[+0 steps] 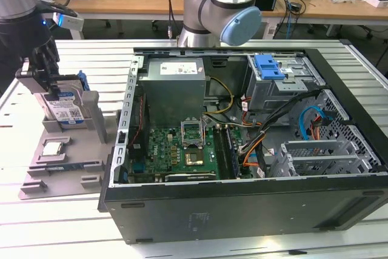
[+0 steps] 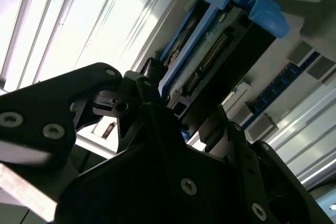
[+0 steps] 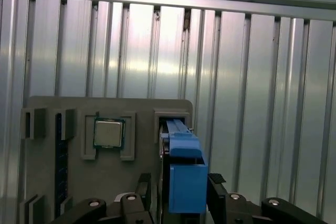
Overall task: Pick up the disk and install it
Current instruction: 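Pick up the disk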
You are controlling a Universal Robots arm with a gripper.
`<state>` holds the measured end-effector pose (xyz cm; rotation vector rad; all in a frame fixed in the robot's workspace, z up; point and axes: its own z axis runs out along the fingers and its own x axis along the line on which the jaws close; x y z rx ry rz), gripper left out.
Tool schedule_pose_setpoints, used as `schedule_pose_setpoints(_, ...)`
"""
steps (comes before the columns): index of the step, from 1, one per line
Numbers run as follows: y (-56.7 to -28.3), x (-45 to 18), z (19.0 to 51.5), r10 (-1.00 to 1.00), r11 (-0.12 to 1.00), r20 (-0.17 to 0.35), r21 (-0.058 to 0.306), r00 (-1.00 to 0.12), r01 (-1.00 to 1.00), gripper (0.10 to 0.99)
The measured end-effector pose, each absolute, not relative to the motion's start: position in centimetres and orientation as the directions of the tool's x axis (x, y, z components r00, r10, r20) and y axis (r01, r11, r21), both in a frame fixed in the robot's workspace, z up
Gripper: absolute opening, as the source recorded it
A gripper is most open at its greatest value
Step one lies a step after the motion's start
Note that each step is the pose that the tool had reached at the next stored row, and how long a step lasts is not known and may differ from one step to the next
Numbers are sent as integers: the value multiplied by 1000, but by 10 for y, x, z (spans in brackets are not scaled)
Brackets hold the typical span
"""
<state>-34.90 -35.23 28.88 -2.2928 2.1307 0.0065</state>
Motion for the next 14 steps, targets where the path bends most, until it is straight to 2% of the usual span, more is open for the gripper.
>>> schedule_pose_setpoints(3,-352,-349,289,-997,-73,-11,-6,73,-997,525)
schedule_pose_setpoints(4,-352,-349,289,-997,-73,-11,-6,73,-997,396)
schedule_pose_setpoints(5,-352,-349,289,-997,-73,-11,-6,73,-997,369)
schedule_pose_setpoints(14,-352,-350,289,-997,-73,-11,-6,73,-997,369)
